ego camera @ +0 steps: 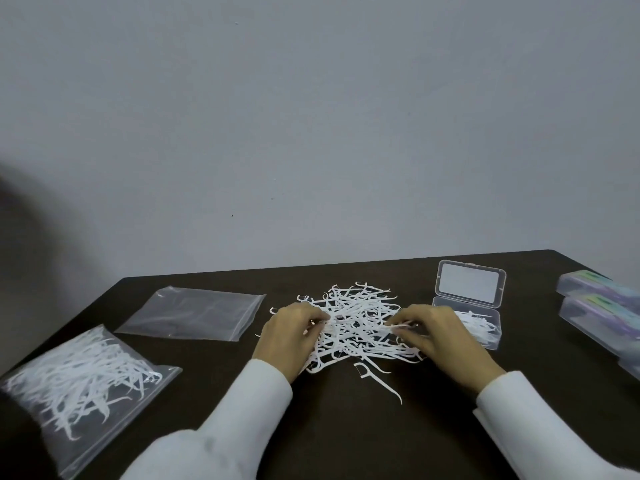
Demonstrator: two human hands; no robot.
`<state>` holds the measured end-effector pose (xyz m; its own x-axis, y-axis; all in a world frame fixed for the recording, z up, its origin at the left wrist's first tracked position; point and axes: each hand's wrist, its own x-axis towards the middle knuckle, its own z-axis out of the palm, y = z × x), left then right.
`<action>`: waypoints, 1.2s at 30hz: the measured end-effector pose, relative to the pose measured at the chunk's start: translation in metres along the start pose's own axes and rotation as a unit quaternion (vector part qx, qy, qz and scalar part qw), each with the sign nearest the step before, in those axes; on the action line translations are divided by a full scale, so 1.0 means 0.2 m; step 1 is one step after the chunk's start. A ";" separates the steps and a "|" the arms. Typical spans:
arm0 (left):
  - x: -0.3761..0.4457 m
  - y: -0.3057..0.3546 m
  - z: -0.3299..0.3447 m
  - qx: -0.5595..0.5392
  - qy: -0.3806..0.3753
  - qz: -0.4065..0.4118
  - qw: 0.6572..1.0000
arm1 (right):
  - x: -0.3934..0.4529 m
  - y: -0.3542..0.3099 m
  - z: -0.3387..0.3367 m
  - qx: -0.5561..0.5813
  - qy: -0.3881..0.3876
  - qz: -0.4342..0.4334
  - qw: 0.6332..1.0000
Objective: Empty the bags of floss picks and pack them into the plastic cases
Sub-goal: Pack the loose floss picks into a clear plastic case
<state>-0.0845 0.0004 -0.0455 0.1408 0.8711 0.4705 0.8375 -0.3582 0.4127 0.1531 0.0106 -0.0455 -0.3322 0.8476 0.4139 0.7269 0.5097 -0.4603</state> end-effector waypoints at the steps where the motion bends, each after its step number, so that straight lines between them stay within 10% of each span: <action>1: 0.00 0.00 -0.01 -0.013 0.017 -0.005 1.000 | 0.00 0.00 -0.01 0.011 0.006 0.002 1.000; 17: 0.17 0.25 0.02 -0.364 0.088 -0.118 0.920 | 0.00 0.13 -0.24 0.047 0.165 0.076 0.982; 36: 0.41 0.51 0.37 -0.493 -0.040 -0.105 0.863 | -0.05 0.31 -0.27 -0.036 0.037 0.194 0.980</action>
<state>0.0520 0.0590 -0.0220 0.1099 0.9576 0.2664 -0.0023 -0.2678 0.9635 0.2338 0.0265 -0.0355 0.0202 0.9607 0.2767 0.8313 0.1376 -0.5385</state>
